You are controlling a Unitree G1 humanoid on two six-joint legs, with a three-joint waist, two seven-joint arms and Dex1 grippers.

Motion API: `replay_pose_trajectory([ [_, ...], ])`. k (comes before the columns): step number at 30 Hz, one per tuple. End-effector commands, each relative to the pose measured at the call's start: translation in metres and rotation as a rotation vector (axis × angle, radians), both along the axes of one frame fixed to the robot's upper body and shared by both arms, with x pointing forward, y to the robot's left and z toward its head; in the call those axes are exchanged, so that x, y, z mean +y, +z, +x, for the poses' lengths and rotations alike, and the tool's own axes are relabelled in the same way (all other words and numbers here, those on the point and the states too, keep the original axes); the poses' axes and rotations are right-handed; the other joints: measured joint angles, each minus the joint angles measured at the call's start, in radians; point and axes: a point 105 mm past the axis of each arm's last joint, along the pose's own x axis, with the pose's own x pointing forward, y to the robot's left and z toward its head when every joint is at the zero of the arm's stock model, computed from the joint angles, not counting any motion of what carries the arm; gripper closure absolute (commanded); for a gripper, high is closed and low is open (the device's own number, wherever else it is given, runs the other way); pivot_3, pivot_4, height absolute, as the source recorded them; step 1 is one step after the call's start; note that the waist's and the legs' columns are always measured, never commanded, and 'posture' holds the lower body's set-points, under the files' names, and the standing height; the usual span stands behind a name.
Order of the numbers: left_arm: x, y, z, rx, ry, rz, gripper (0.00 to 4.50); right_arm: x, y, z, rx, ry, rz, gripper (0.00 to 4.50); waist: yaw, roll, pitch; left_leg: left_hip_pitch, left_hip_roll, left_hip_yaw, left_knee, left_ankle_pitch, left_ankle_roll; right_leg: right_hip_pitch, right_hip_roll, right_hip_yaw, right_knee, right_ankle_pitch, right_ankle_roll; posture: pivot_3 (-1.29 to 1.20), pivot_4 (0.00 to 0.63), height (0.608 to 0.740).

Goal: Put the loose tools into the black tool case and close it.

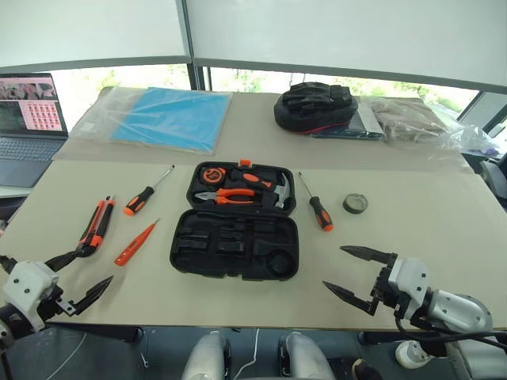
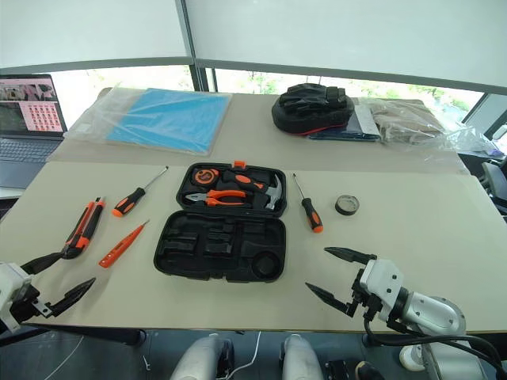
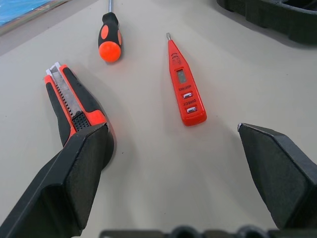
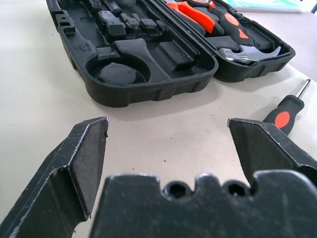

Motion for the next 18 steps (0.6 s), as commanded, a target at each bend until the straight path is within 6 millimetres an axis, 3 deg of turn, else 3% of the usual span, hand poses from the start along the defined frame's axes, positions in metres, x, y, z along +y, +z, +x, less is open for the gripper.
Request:
replay_pose_trajectory([
  [1, 0.014, 0.014, -0.005, -0.035, 0.091, -0.065, 0.0, 0.012, 0.016, 0.003, -0.033, 0.05, 0.076, 0.03, 0.0, 0.0, 0.0, 0.0, 0.0, 0.0, 0.0, 0.0, 0.0, 0.0, 0.0, 0.0, 0.0, 0.0, 0.0, 0.0, 0.15, 0.74],
  [3, 0.039, 0.013, -0.022, 0.026, 0.252, -0.16, 0.0, 0.033, 0.034, 0.012, -0.111, 0.1, 0.186, 0.03, -0.011, -0.004, 0.0, 0.0, 0.001, 0.0, 0.0, 0.0, 0.0, 0.0, 0.001, 0.0, 0.0, 0.0, 0.0, 0.0, 0.15, 0.74],
  [5, 0.057, -0.004, -0.038, 0.125, 0.42, -0.223, 0.0, 0.044, 0.054, 0.02, -0.225, 0.104, 0.291, 0.03, -0.028, -0.006, 0.0, 0.0, 0.007, 0.001, 0.0, -0.001, -0.001, -0.002, 0.006, 0.002, 0.0, 0.0, 0.0, 0.0, 0.15, 0.74],
  [7, 0.065, -0.014, -0.048, 0.159, 0.54, -0.293, 0.0, 0.055, 0.067, 0.023, -0.266, 0.103, 0.395, 0.03, -0.027, -0.004, 0.001, 0.002, 0.009, 0.001, 0.0, -0.001, -0.002, -0.001, 0.009, 0.001, 0.0, -0.002, -0.001, 0.0, 0.15, 0.74],
  [10, 0.065, -0.005, -0.05, 0.118, 0.627, -0.458, 0.0, 0.071, 0.072, 0.021, -0.265, 0.142, 0.453, 0.03, -0.017, -0.004, 0.001, 0.002, 0.01, 0.001, 0.0, -0.002, -0.004, -0.002, 0.009, 0.001, 0.002, -0.003, -0.003, 0.0, 0.15, 0.74],
  [15, 0.045, 0.021, -0.03, 0.239, 0.565, -0.61, 0.0, 0.075, 0.066, 0.017, -0.228, 0.165, 0.466, 0.03, 0.006, -0.01, -0.001, 0.003, 0.009, -0.002, 0.002, -0.003, -0.006, -0.003, 0.008, -0.002, 0.002, 0.0, -0.009, 0.0, 0.15, 0.74],
  [18, 0.034, 0.053, 0.01, 0.251, 0.461, -0.478, 0.0, 0.079, 0.064, 0.022, -0.218, 0.17, 0.464, 0.03, 0.01, -0.01, -0.001, 0.004, 0.009, -0.001, 0.003, -0.002, -0.007, -0.002, 0.007, -0.002, 0.002, -0.002, -0.011, 0.0, 0.15, 0.74],
])
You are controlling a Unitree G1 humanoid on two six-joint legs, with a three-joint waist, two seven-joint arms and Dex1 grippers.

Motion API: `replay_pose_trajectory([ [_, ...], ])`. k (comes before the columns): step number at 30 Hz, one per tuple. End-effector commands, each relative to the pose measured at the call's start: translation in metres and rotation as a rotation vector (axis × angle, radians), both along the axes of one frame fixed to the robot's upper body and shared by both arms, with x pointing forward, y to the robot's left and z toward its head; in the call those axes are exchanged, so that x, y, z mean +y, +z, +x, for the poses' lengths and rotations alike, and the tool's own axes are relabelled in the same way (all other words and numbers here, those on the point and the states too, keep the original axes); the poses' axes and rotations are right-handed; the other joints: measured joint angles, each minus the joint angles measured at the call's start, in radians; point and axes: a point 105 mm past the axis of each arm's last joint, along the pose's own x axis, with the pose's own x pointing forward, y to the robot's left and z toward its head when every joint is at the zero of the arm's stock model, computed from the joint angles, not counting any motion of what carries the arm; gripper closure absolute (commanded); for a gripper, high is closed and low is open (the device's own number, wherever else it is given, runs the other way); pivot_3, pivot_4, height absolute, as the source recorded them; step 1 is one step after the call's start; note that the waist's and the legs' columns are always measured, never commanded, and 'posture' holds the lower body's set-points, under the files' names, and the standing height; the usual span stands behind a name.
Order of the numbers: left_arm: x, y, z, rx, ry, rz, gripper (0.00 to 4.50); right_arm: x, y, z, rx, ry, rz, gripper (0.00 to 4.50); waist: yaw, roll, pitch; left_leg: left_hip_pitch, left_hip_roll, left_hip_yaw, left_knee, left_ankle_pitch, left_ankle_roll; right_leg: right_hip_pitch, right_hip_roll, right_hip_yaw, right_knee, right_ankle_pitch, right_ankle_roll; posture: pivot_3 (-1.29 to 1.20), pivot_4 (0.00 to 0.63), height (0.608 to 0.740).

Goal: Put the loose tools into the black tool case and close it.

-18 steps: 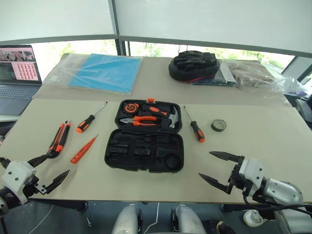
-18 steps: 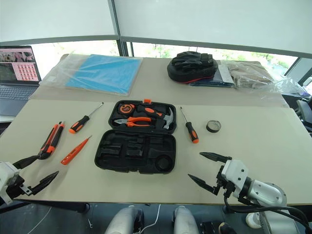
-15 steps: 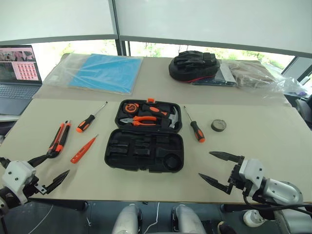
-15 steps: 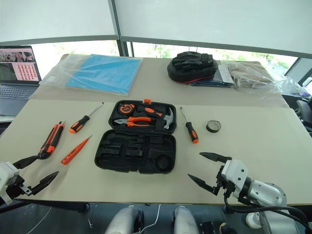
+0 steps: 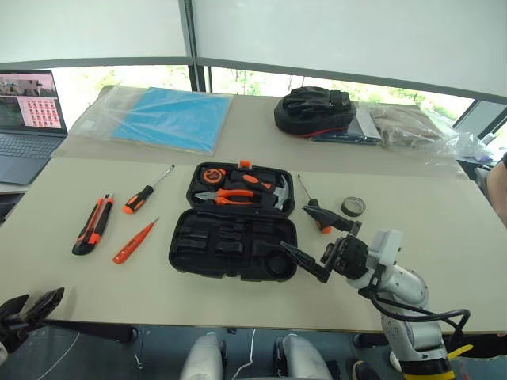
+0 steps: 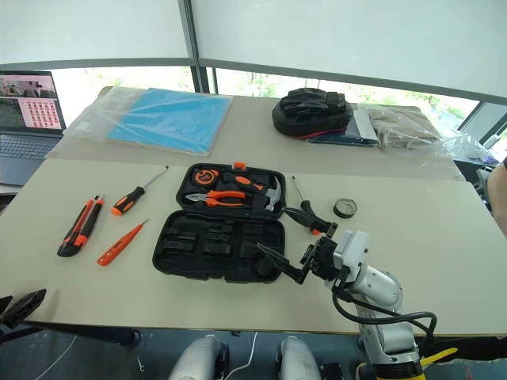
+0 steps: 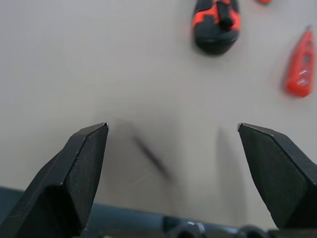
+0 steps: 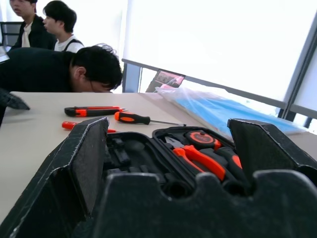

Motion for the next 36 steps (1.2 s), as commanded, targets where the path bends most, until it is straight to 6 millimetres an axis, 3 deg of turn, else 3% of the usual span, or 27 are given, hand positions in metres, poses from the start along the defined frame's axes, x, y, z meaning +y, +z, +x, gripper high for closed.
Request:
replay_pose_trajectory([
  [1, -0.02, 0.049, 0.051, -0.009, -0.173, 0.141, 0.0, 0.003, 0.008, 0.003, -0.025, 0.009, 0.027, 0.03, 0.007, -0.002, 0.0, 0.0, 0.0, -0.001, 0.0, 0.001, -0.003, 0.001, 0.001, -0.001, 0.001, -0.002, -0.002, 0.0, 0.15, 0.74],
  [2, -0.023, 0.053, 0.057, -0.006, -0.196, 0.153, 0.0, 0.004, 0.008, 0.005, -0.026, 0.001, 0.033, 0.03, 0.004, -0.002, 0.0, 0.001, 0.001, 0.0, 0.0, -0.001, -0.009, 0.0, 0.003, -0.001, 0.0, -0.002, -0.002, 0.0, 0.15, 0.74],
  [5, -0.036, 0.046, 0.089, 0.098, -0.334, 0.304, 0.0, 0.007, 0.006, 0.006, -0.026, -0.01, 0.037, 0.03, -0.006, 0.0, 0.001, 0.003, 0.0, 0.003, -0.001, 0.0, -0.008, 0.002, 0.002, 0.002, 0.002, 0.001, -0.001, 0.0, 0.15, 0.74],
  [12, -0.04, 0.041, 0.176, 0.048, -0.324, 0.385, 0.0, 0.007, 0.004, 0.012, -0.031, -0.043, 0.03, 0.03, -0.01, 0.003, 0.003, 0.0, -0.003, 0.01, -0.005, 0.004, -0.006, -0.001, 0.009, 0.004, 0.005, 0.004, -0.002, 0.0, 0.15, 0.74],
  [19, -0.049, 0.024, 0.205, 0.102, -0.394, 0.386, 0.0, 0.0, 0.003, 0.012, -0.033, -0.109, 0.03, 0.03, -0.017, 0.002, 0.003, -0.004, -0.001, 0.014, -0.003, 0.004, -0.006, -0.002, 0.01, 0.004, 0.003, 0.004, -0.001, 0.0, 0.15, 0.74],
  [22, -0.056, 0.025, 0.214, 0.056, -0.427, 0.395, 0.79, -0.001, 0.002, 0.01, -0.031, -0.127, 0.029, 0.0, -0.015, 0.002, 0.003, -0.004, -0.001, 0.014, -0.003, 0.004, -0.006, -0.002, 0.01, 0.004, 0.003, 0.004, -0.001, 0.0, 0.15, 0.74],
  [28, -0.069, 0.023, 0.219, -0.014, -0.512, 0.387, 3.09, -0.001, 0.001, 0.006, -0.025, -0.14, 0.02, 0.0, -0.015, 0.002, 0.003, -0.004, 0.0, 0.014, -0.002, 0.004, -0.006, -0.002, 0.01, 0.004, 0.003, 0.004, -0.001, 0.0, 0.15, 0.74],
  [30, -0.07, 0.026, 0.22, -0.047, -0.523, 0.396, 3.63, -0.002, 0.002, 0.005, -0.025, -0.147, 0.017, 0.0, -0.015, 0.001, 0.003, -0.004, 0.0, 0.014, -0.002, 0.004, -0.006, -0.002, 0.01, 0.004, 0.003, 0.005, -0.001, 0.0, 0.15, 0.74],
  [33, -0.079, 0.052, 0.22, -0.219, -0.587, 0.376, 3.64, -0.007, 0.005, 0.006, -0.03, -0.165, 0.012, 0.0, -0.015, 0.0, 0.003, -0.004, 0.0, 0.013, -0.001, 0.004, -0.006, -0.002, 0.01, 0.004, 0.003, 0.005, -0.001, 0.0, 0.15, 0.74],
  [36, -0.101, 0.074, 0.207, -0.42, -0.81, 0.519, 3.64, -0.014, 0.015, 0.009, -0.04, -0.192, 0.028, 0.0, -0.015, 0.0, 0.003, -0.004, 0.001, 0.013, -0.001, 0.004, -0.006, -0.002, 0.009, 0.004, 0.003, 0.005, -0.001, 0.0, 0.15, 0.74],
])
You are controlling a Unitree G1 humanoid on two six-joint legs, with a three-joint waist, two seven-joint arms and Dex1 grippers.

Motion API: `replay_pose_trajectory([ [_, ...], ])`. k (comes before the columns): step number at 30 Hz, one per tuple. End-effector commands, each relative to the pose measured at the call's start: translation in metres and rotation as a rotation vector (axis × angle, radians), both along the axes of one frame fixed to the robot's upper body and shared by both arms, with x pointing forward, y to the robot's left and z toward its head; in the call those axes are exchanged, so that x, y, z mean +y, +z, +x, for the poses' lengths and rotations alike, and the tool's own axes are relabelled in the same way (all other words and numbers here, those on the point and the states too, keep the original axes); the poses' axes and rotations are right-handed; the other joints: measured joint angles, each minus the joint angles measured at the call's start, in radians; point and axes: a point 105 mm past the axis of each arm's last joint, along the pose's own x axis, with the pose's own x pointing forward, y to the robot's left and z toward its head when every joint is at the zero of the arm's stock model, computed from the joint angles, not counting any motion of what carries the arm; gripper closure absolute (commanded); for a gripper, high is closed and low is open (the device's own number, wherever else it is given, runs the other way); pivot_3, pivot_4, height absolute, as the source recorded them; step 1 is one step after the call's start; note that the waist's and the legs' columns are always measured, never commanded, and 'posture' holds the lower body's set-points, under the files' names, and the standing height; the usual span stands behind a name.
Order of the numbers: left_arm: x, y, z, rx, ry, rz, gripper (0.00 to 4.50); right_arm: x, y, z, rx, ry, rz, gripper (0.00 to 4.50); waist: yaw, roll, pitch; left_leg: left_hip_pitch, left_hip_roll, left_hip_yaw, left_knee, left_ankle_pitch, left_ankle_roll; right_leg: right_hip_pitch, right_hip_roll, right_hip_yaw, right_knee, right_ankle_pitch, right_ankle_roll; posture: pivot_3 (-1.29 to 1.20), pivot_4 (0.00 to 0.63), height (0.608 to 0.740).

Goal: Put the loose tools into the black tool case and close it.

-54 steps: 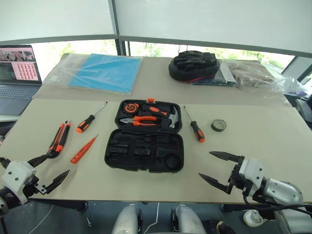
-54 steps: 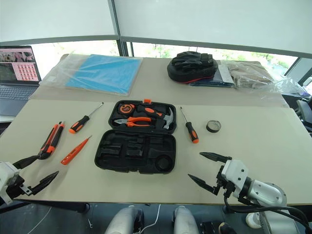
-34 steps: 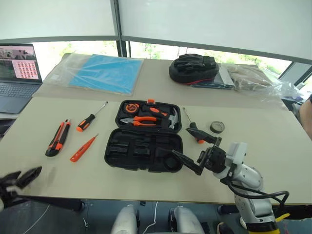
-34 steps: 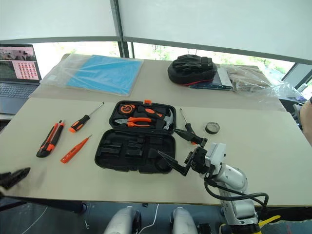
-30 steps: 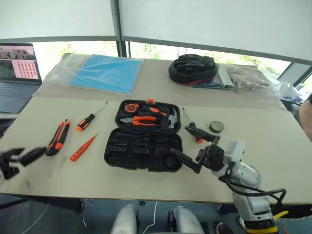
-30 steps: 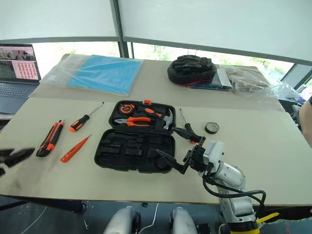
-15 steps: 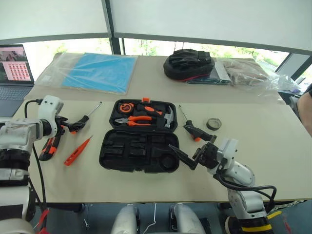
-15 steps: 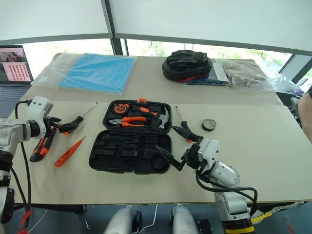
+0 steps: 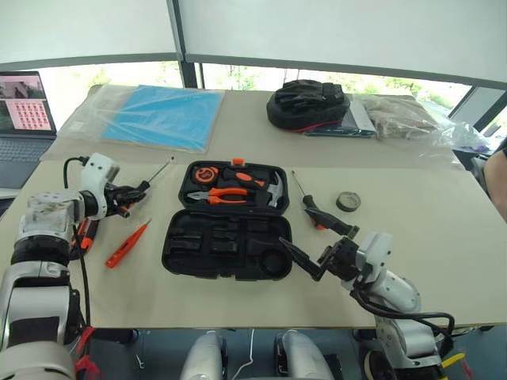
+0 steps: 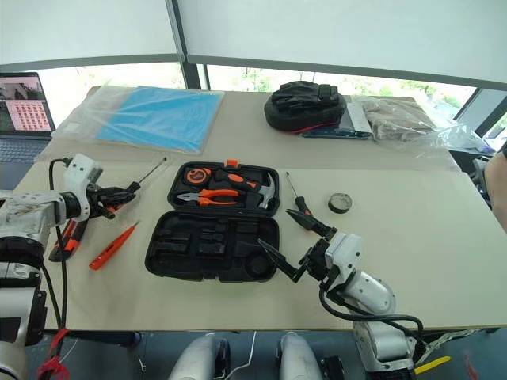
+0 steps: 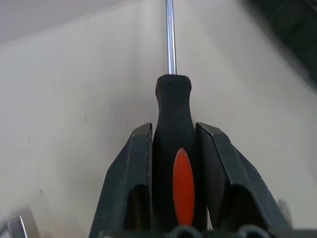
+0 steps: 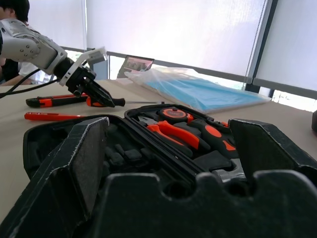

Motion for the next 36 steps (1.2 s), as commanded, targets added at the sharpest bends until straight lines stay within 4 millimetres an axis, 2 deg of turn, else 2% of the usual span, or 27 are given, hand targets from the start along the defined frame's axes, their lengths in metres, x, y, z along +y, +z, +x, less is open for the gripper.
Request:
replay_pose_trajectory([
  [1, -0.024, 0.039, -0.013, -0.26, -0.28, 0.139, 3.64, -0.012, 0.025, -0.001, -0.071, -0.033, 0.015, 0.0, 0.001, 0.0, 0.0, 0.0, 0.001, 0.0, 0.0, 0.0, 0.0, 0.0, 0.0, 0.0, 0.0, 0.0, 0.0, 0.0, 0.15, 0.74],
  [4, -0.046, 0.043, -0.025, -0.294, -0.458, 0.18, 3.64, -0.024, 0.025, -0.006, -0.056, -0.036, -0.026, 0.0, 0.007, 0.0, 0.0, 0.0, 0.001, 0.001, 0.0, 0.0, 0.0, 0.001, -0.001, 0.0, 0.0, 0.0, 0.0, 0.0, 0.15, 0.74],
  [8, -0.088, 0.033, -0.044, -0.216, -0.718, 0.267, 3.64, -0.042, 0.018, -0.015, -0.001, -0.043, -0.094, 0.0, 0.012, 0.0, 0.0, 0.0, 0.001, 0.001, 0.001, -0.001, 0.001, 0.002, -0.001, 0.0, 0.0, 0.0, 0.001, 0.0, 0.15, 0.74],
  [10, -0.106, 0.026, -0.047, -0.18, -0.788, 0.318, 3.64, -0.047, 0.014, -0.019, 0.02, -0.045, -0.124, 0.0, 0.015, 0.0, 0.0, 0.0, 0.0, 0.001, 0.002, -0.001, 0.001, 0.002, -0.001, 0.0, 0.0, 0.001, 0.001, 0.0, 0.15, 0.74],
  [15, -0.143, 0.005, -0.053, -0.119, -0.885, 0.407, 3.64, -0.046, 0.015, -0.017, 0.036, -0.058, -0.116, 0.0, 0.007, 0.0, 0.0, 0.001, 0.001, 0.002, 0.002, -0.001, 0.001, 0.002, 0.003, 0.004, -0.001, 0.001, 0.002, 0.0, 0.15, 0.74],
  [20, -0.15, -0.017, -0.047, -0.105, -0.849, 0.53, 3.64, -0.042, 0.016, -0.016, 0.039, -0.062, -0.101, 0.0, 0.003, 0.0, 0.0, 0.002, 0.003, 0.003, 0.002, -0.001, 0.002, 0.0, 0.007, 0.01, 0.0, 0.001, 0.001, 0.0, 0.15, 0.74],
  [26, -0.145, -0.022, -0.04, -0.119, -0.807, 0.591, 3.64, -0.036, 0.015, -0.018, 0.045, -0.057, -0.086, 0.0, 0.012, 0.0, 0.0, 0.002, 0.002, 0.004, 0.002, -0.001, 0.002, 0.001, 0.007, 0.012, 0.0, 0.001, 0.002, 0.0, 0.15, 0.74],
  [32, -0.132, -0.027, -0.039, -0.09, -0.804, 0.674, 3.64, -0.034, 0.015, -0.017, 0.045, -0.051, -0.081, 0.0, 0.009, 0.0, 0.0, 0.003, 0.002, 0.004, 0.003, -0.001, 0.003, 0.001, 0.007, 0.015, -0.001, 0.001, 0.002, 0.0, 0.15, 0.74],
  [36, -0.134, -0.03, -0.039, -0.089, -0.822, 0.685, 3.64, -0.032, 0.015, -0.016, 0.043, -0.043, -0.077, 0.0, 0.009, 0.0, 0.0, 0.004, 0.002, 0.005, 0.003, -0.002, 0.003, 0.001, 0.008, 0.016, 0.0, 0.001, 0.002, 0.0, 0.15, 0.74],
])
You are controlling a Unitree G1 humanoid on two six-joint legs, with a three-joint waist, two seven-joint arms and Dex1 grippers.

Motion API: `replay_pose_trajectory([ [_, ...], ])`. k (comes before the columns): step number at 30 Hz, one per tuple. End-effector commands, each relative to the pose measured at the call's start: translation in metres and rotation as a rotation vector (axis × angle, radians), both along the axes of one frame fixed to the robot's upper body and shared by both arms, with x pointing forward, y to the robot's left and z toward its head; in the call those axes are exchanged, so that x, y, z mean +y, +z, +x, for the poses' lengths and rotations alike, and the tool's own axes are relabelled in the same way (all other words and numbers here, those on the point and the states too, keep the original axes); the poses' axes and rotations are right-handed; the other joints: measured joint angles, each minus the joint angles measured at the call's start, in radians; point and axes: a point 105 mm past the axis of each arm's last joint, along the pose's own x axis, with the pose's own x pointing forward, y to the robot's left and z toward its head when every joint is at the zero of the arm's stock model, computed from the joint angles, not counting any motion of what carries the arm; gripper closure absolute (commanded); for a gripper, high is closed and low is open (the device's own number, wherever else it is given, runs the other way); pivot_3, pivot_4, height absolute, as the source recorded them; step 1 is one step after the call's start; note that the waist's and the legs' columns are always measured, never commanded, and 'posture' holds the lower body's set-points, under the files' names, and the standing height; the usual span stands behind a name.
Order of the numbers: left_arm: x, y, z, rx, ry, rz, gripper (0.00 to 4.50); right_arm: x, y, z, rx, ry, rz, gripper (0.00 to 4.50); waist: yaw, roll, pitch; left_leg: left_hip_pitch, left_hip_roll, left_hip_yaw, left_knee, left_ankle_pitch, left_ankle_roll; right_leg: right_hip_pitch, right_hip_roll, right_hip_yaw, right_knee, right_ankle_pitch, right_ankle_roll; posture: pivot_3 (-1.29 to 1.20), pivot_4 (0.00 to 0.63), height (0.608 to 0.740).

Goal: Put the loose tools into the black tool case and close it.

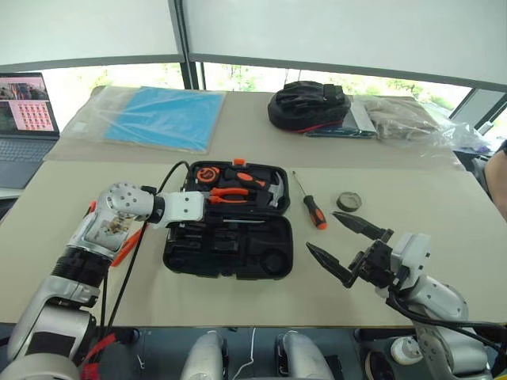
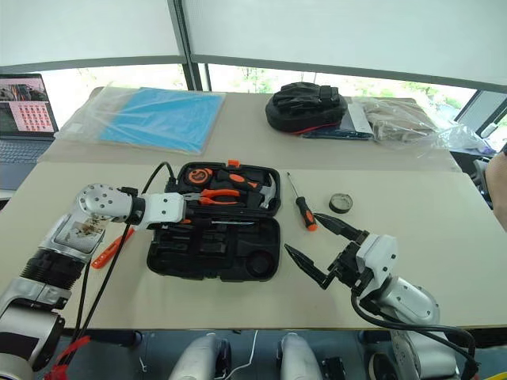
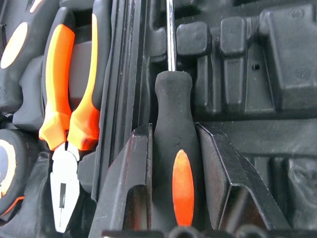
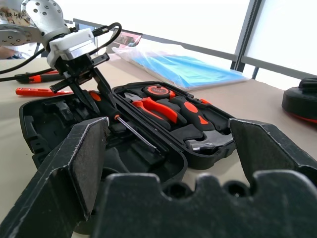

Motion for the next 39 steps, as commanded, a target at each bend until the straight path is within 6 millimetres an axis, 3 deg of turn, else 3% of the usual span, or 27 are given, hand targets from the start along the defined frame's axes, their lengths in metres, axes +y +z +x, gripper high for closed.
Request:
replay_pose_trajectory([
  [1, 0.002, -0.004, 0.002, 0.001, -0.003, 0.05, 3.64, 0.003, 0.009, 0.0, -0.037, 0.011, 0.01, 0.0, 0.0, 0.0, 0.0, 0.0, 0.0, 0.0, 0.0, 0.0, 0.0, 0.0, 0.0, 0.0, 0.0, 0.0, 0.0, 0.0, 0.15, 0.74],
  [3, -0.004, -0.003, 0.002, 0.005, -0.012, 0.024, 2.63, 0.004, 0.009, 0.0, -0.036, 0.016, 0.01, 0.0, 0.0, 0.0, 0.0, 0.001, 0.0, 0.001, 0.0, 0.0, 0.0, 0.0, 0.0, 0.001, 0.0, 0.0, 0.0, 0.0, 0.15, 0.74],
  [10, -0.018, 0.029, 0.004, -0.044, -0.027, -0.197, 0.23, 0.004, 0.01, 0.0, -0.037, 0.021, 0.013, 0.0, 0.012, 0.0, 0.0, -0.001, -0.001, 0.001, 0.002, 0.0, 0.0, 0.001, 0.0, 0.003, 0.0, 0.001, 0.002, 0.0, 0.15, 0.74],
  [14, -0.013, 0.05, 0.005, -0.058, -0.013, -0.341, 0.06, 0.005, 0.008, 0.0, -0.029, 0.029, 0.015, 0.0, 0.004, 0.0, 0.0, -0.001, -0.001, 0.0, 0.002, 0.0, 0.001, 0.0, 0.0, 0.005, 0.0, 0.001, 0.002, 0.0, 0.15, 0.74],
  [17, -0.009, 0.049, 0.005, -0.014, 0.023, -0.428, 0.06, 0.005, 0.008, 0.0, -0.026, 0.03, 0.017, 0.0, 0.0, 0.0, 0.0, -0.001, -0.001, 0.0, 0.002, -0.001, 0.002, 0.0, 0.001, 0.005, 0.0, 0.001, 0.002, 0.0, 0.15, 0.74],
  [18, -0.008, 0.047, 0.006, 0.0, 0.039, -0.453, 0.59, 0.005, 0.008, 0.0, -0.025, 0.03, 0.018, 0.0, 0.0, 0.0, 0.0, -0.001, -0.001, 0.0, 0.002, -0.001, 0.002, 0.0, 0.001, 0.005, 0.0, 0.001, 0.002, 0.0, 0.15, 0.74],
  [19, -0.007, 0.043, 0.006, 0.024, 0.055, -0.487, 0.76, 0.005, 0.007, 0.0, -0.024, 0.031, 0.018, 0.0, 0.0, 0.0, 0.0, -0.001, -0.001, 0.0, 0.002, -0.001, 0.002, 0.0, 0.001, 0.006, 0.0, 0.001, 0.002, 0.0, 0.15, 0.74],
  [21, -0.005, 0.031, 0.009, 0.054, 0.092, -0.523, 1.52, 0.005, 0.006, 0.001, -0.023, 0.029, 0.019, 0.0, 0.0, 0.0, 0.0, 0.0, -0.002, 0.0, 0.002, -0.001, 0.002, 0.0, 0.0, 0.006, 0.0, 0.001, 0.002, 0.0, 0.15, 0.74],
  [29, -0.009, -0.004, 0.009, 0.098, 0.137, -0.5, 4.4, -0.001, 0.005, 0.001, -0.02, 0.008, 0.016, 0.0, 0.001, 0.0, 0.0, -0.001, -0.002, 0.0, 0.002, -0.001, 0.002, 0.0, 0.0, 0.005, 0.0, 0.001, 0.003, 0.0, 0.15, 0.74],
  [39, -0.014, -0.038, 0.001, 0.145, 0.134, -0.396, 4.4, -0.003, 0.002, -0.002, -0.01, -0.004, 0.016, 0.0, 0.003, 0.001, -0.003, 0.002, -0.002, 0.0, 0.002, -0.001, 0.002, 0.002, 0.0, 0.006, 0.0, 0.001, 0.003, 0.0, 0.15, 0.74],
])
